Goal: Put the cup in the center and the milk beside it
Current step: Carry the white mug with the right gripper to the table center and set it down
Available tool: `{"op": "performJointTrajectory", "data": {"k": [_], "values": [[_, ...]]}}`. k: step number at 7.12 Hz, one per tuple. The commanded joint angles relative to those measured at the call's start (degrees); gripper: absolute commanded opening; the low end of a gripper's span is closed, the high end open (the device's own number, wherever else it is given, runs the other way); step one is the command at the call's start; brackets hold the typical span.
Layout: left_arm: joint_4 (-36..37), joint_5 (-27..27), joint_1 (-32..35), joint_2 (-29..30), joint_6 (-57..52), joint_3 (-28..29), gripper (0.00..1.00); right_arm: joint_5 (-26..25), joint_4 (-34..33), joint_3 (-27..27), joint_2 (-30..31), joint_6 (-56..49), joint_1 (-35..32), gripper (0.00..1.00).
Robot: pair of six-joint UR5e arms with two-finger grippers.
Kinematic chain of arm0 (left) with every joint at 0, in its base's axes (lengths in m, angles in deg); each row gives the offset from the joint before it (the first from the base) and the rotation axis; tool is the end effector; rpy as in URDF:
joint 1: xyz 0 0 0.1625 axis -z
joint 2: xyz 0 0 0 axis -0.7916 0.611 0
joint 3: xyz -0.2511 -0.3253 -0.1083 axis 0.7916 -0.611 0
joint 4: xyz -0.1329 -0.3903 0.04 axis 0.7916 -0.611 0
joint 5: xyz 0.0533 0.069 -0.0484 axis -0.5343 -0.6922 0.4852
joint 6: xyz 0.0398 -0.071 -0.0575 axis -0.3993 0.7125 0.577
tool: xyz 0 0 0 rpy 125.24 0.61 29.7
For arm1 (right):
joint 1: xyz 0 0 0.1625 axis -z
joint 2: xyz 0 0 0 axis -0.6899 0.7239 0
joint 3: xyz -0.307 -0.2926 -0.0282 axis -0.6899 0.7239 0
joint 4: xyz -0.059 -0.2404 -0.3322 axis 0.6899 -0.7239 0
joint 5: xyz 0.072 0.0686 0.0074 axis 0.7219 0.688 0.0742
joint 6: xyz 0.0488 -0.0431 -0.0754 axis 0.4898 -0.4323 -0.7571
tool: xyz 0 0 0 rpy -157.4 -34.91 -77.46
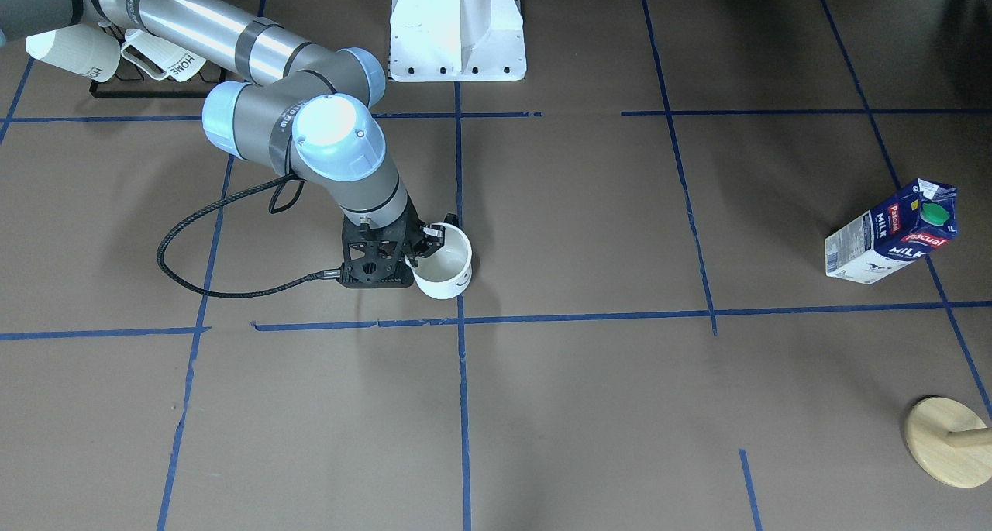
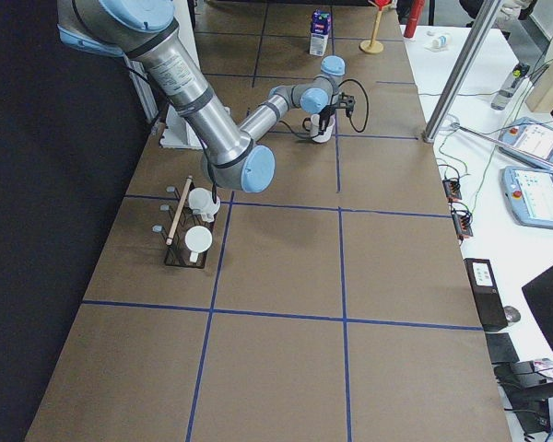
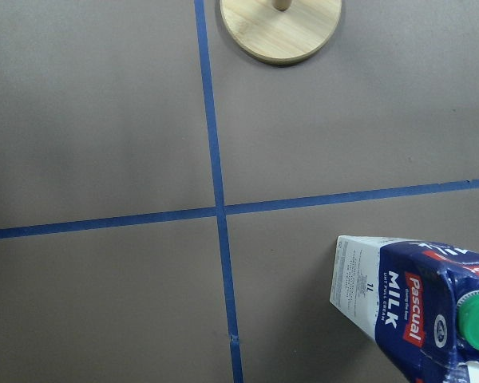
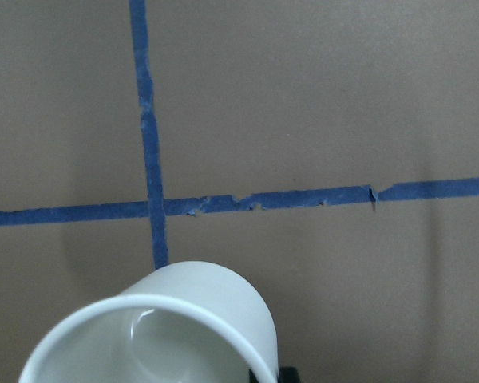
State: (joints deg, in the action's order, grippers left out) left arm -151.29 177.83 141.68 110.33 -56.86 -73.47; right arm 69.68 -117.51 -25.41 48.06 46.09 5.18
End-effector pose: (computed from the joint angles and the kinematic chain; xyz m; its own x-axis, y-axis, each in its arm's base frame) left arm -0.0548 -0.5329 0.5809 0.6859 0.1043 -0.7201 -0.0419 0.9937 0.1040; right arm -0.5401 -0.5372 0.2260 0.6256 0.0859 0.7754 -0.0520 0.9963 -0.0684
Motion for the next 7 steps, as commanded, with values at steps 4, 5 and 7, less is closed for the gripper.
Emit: {"op": "performJointTrajectory", "data": {"k": [4,5,7], "values": [[0.00,0.39,-0.13,0.67,4.35,-1.08,1.00,-2.26,0.10,0.82,-0.22,1.99,0.30,0.99],[-0.70,2.22,-0.22,0.76,6.13,-2.39,1.00,-2.09,0.10,-1.27,0.22,1.56,-0.57,1.00],[-3.69,1.62,-2.92,0.76,6.50,-4.60,1.00,3.50,0.02,-11.87,8.43,0.68,-7.66,1.00]]}}
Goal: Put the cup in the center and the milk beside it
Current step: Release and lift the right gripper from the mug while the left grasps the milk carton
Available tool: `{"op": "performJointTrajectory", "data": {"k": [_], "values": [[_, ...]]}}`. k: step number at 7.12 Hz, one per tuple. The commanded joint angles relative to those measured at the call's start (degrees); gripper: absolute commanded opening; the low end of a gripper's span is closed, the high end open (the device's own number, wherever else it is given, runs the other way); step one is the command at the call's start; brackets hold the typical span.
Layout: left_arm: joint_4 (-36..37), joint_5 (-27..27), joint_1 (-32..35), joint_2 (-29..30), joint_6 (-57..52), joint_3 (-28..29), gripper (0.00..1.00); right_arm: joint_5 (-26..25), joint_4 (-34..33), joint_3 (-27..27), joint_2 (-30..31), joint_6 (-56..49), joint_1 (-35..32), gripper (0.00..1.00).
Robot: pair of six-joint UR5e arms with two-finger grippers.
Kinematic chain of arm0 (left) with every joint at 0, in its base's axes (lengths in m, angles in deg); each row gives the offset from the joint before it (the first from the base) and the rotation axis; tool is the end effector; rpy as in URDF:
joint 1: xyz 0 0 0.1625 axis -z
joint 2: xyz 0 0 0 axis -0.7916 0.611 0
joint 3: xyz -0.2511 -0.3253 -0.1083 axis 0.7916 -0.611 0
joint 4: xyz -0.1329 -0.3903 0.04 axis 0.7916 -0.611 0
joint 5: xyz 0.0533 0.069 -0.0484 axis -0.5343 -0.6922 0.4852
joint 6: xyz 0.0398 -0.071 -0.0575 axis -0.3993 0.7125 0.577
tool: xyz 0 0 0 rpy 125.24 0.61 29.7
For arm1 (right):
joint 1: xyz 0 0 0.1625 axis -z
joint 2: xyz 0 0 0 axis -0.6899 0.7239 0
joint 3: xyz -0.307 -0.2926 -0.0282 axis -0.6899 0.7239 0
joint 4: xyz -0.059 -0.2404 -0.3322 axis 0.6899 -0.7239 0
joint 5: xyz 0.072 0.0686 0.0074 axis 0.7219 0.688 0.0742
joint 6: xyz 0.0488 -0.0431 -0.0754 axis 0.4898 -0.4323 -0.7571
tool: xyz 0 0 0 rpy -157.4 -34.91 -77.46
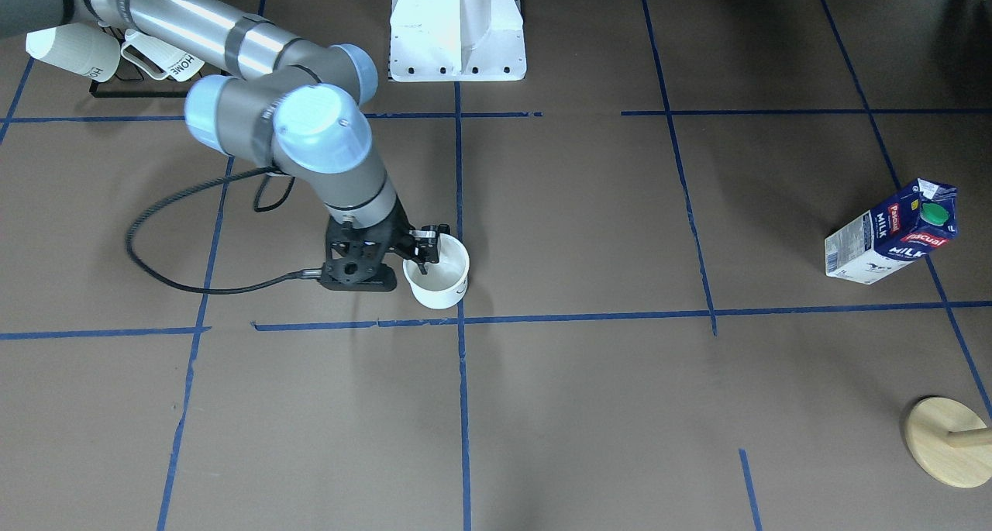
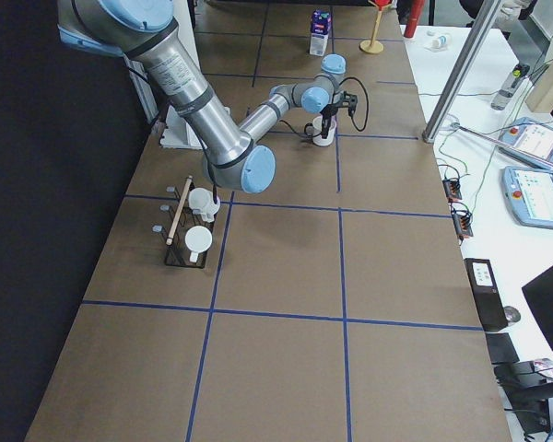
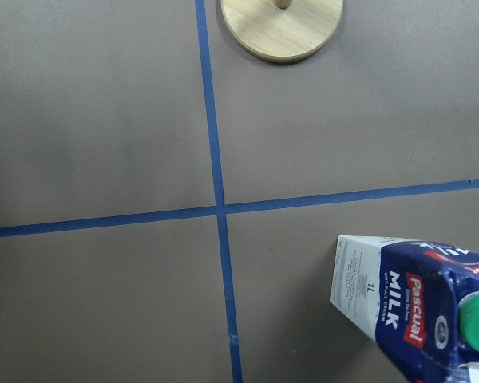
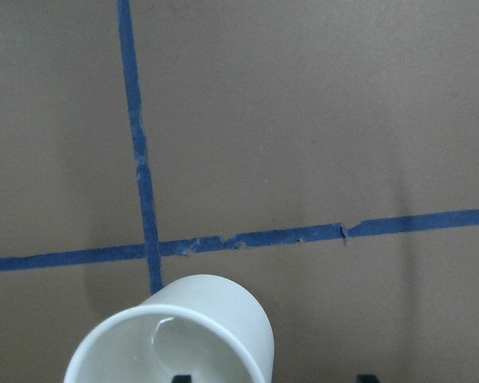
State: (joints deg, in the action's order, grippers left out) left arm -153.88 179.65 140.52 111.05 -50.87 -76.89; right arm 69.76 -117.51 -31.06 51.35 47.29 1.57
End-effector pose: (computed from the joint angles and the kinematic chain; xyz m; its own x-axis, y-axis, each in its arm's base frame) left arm -0.0417 -0.5394 0.5376 0.6603 0.1024 -0.7440 0.0086 0.9896 0.1438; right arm -0.4848 -0.5516 0.2245 0.5920 0.1242 0.7963 -0.1243 0.9903 -0.0620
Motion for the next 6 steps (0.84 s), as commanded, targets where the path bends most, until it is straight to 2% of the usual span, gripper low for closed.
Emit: {"op": "performJointTrajectory", "data": {"k": [1,2,3,4,6], "values": [[-1.10,-0.37,-4.83,0.04,0.61,-0.93,1.00,5.10,0.18,-10.71,11.11,-4.53,-5.57,1.00],[-1.10,-0.37,-8.34,0.04,3.56,-0.66,1.00,4.86,0.36,-12.41,14.04,-8.14,-6.28,1.00],[-1.45,-1.59,-11.33,-0.04,7.51,-0.83,1.00,4.42,0.36,-12.52,14.33,-8.35,-6.73,1.00],[-2.67,-3.78,-11.88,-0.04,7.72,-0.92,1.00,3.20,0.36,-12.60,14.25,-8.35,-6.90,1.00],[-3.47,-3.98,-12.15,-0.13,7.46,-0.49,1.00,3.19,0.36,-12.52,14.25,-8.35,-6.82,1.00]]}}
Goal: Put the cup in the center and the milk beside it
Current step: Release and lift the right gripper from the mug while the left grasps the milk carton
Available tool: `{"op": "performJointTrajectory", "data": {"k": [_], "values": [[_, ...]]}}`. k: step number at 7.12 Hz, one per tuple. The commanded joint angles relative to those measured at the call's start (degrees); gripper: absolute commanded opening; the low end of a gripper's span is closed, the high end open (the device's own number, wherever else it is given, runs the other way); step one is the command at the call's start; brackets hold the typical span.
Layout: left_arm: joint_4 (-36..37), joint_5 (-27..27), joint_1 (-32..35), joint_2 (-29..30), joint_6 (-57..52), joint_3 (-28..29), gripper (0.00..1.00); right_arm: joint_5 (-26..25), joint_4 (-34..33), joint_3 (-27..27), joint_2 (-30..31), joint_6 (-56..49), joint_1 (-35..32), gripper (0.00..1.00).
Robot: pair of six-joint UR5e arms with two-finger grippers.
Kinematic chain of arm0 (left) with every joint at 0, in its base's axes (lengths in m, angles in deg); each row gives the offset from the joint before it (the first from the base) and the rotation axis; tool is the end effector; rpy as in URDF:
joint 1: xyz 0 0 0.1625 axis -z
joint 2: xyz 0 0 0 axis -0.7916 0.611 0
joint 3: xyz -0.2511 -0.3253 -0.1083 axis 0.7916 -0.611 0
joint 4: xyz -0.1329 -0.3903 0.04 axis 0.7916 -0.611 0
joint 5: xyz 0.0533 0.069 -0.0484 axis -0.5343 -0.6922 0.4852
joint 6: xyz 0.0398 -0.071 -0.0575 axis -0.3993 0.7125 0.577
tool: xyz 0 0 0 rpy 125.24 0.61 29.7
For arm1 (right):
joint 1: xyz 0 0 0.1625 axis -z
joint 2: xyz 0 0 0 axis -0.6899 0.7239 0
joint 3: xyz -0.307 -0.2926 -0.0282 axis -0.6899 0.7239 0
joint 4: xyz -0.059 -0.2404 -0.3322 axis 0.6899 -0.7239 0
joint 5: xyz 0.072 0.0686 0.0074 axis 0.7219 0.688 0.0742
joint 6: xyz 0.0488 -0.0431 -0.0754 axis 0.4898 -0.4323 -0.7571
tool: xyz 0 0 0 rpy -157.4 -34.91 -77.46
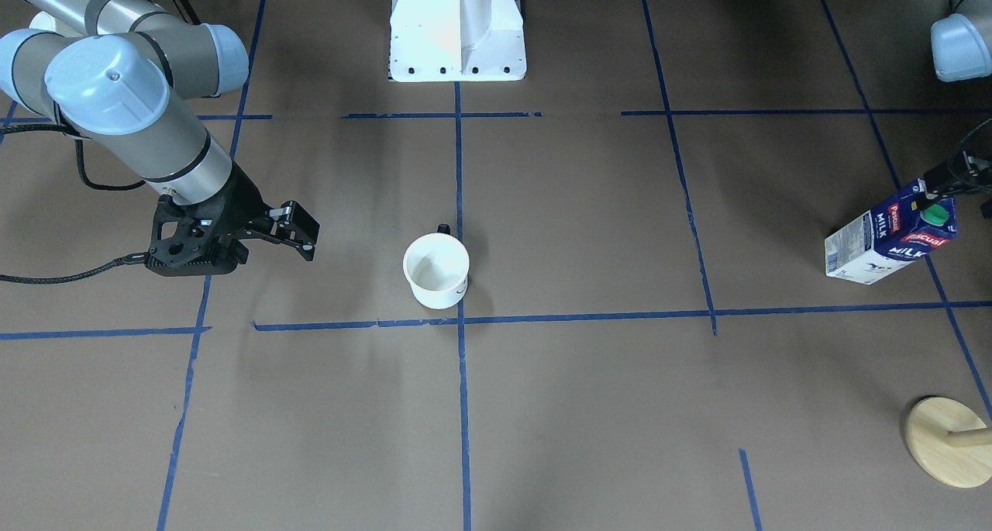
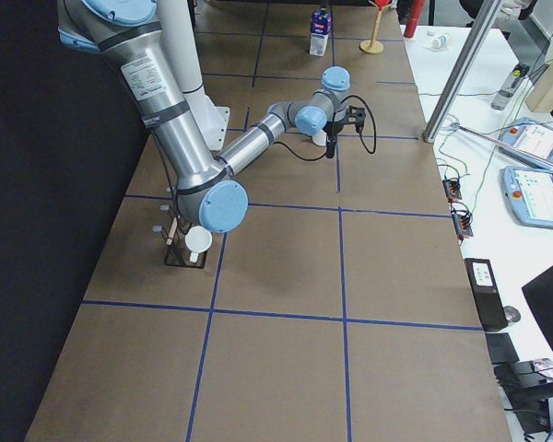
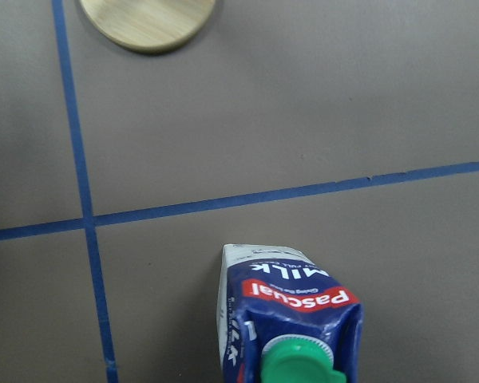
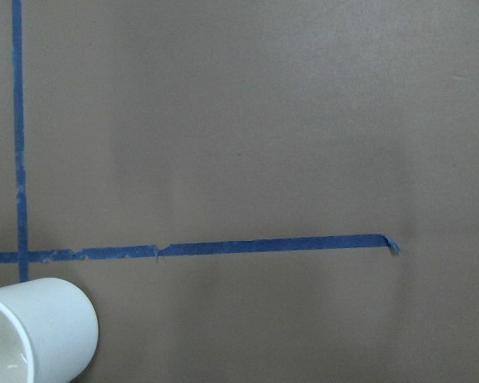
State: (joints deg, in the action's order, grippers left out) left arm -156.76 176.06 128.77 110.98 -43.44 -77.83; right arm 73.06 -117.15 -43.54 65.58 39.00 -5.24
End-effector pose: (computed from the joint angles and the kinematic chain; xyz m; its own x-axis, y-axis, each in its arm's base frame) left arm 0.0653 -0.5395 0.5290 0.6796 0.1556 -0.7169 -0.1006 0.9878 0.1190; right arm -0.3667 -0.5413 0.2962 0.5927 0.0629 0.8029 -0.1153 0.9933 0.0073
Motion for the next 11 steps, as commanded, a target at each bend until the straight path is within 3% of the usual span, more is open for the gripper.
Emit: {"op": "performJointTrajectory", "data": {"k": [1,5,6,7,8,10,11], "values": [[-0.68,-0.39,-1.28,-0.07,0.03,0.63,1.00,-0.20,0.00,0.14,0.02,-0.06,0.09,1.00],[-2.43,-0.30,-4.28,-0.33,-0.32,2.29,0.97,-0.20,0.00,0.05,0.19,0.03,0.09,1.00],[-2.27,-0.30,-4.28,-0.16,0.20,2.30,0.69,-0.20,0.00,0.23,0.28,-0.06,0.17,1.00],[-2.27,-0.30,-4.28,-0.15,0.12,2.39,0.28,-0.20,0.00,0.32,0.28,-0.06,0.17,1.00],[-2.27,-0.39,-4.28,0.11,0.12,2.39,0.07,-0.11,0.00,-0.29,0.11,-0.06,-0.09,1.00],[-0.18,-0.04,-4.01,3.95,1.51,-0.76,0.04,-0.20,0.00,-0.30,0.45,-0.15,-0.70,1.00],[5.76,-0.12,-4.01,11.29,7.00,-1.12,0.04,-0.11,0.00,-1.52,2.54,-0.24,-1.23,1.00]]}}
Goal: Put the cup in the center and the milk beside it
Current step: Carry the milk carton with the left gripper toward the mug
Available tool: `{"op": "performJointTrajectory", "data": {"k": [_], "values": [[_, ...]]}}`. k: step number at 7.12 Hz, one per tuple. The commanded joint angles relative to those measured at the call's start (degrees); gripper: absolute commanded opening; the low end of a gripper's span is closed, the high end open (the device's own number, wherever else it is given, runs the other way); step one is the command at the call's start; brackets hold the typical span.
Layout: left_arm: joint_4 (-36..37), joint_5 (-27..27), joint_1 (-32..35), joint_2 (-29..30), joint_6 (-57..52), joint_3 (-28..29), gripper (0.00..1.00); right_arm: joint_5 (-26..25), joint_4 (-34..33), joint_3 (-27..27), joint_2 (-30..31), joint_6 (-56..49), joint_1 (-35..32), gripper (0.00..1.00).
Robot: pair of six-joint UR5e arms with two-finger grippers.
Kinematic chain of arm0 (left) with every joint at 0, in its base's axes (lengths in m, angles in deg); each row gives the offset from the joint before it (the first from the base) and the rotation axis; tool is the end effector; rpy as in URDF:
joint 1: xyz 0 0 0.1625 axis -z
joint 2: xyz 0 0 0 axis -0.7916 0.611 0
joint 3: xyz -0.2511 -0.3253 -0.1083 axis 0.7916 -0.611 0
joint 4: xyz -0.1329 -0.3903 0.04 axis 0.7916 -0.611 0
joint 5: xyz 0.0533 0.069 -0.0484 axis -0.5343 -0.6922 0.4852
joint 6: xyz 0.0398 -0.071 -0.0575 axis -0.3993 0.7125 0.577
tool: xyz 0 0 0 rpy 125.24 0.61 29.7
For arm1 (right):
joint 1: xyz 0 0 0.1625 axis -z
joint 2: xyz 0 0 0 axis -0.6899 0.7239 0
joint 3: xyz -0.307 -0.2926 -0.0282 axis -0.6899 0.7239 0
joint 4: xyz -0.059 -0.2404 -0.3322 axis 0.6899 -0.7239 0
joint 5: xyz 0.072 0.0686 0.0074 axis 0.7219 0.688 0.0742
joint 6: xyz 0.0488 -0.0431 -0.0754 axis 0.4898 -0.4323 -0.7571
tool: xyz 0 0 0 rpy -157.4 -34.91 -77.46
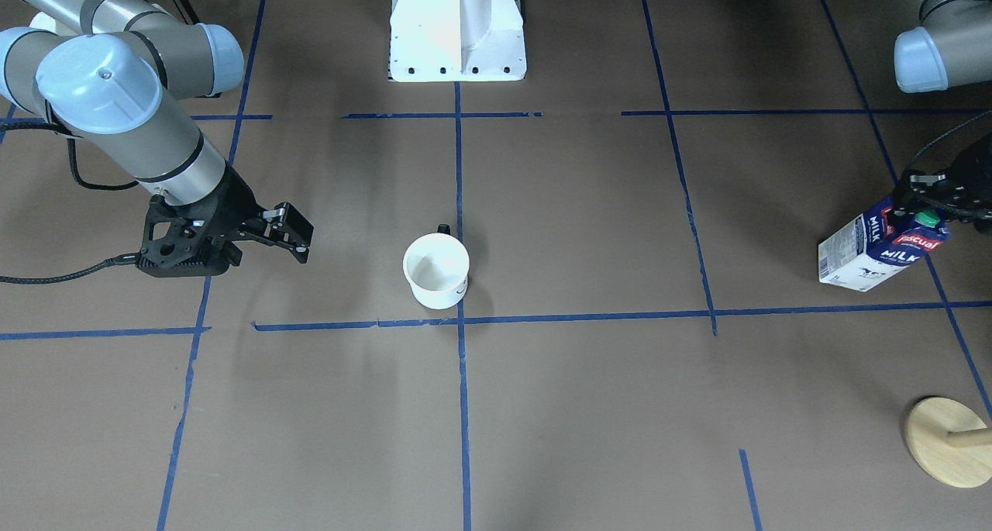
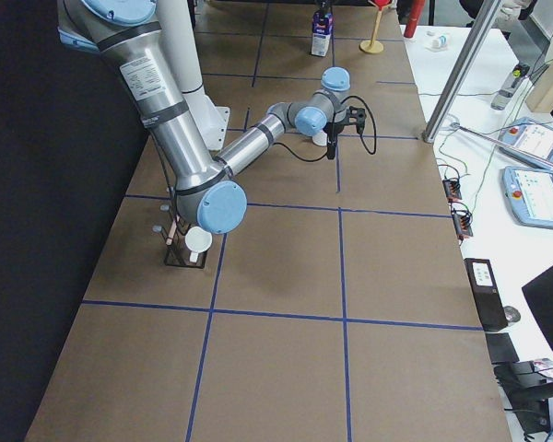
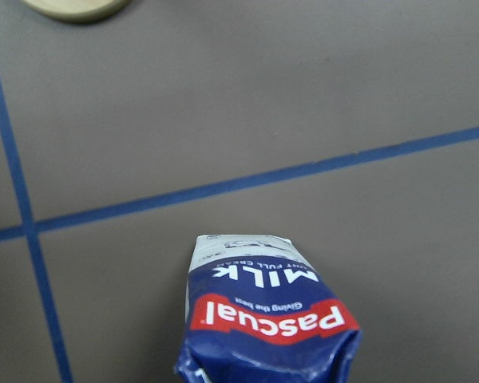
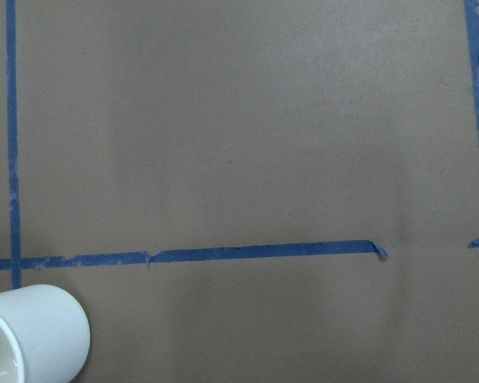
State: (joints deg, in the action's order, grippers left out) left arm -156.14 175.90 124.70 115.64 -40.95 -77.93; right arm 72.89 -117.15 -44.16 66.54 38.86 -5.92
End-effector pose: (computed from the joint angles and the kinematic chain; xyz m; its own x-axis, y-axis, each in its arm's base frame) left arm 0.1116 -0.5598 0.4845 0.6598 0.2105 -0.7214 -0.1381 0.9776 0.1589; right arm -0.3570 -0.5422 0.3022 0.5965 0.0713 0.7995 -0.1277 0.9918 0.0068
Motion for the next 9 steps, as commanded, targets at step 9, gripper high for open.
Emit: {"op": "performJointTrajectory", "data": {"k": [9], "values": [[8.44,-7.09,-28.32,45.64,47.02,18.65,0.09,7.00,-0.17,-4.78,18.13,-28.22,-17.08,1.00]]}}
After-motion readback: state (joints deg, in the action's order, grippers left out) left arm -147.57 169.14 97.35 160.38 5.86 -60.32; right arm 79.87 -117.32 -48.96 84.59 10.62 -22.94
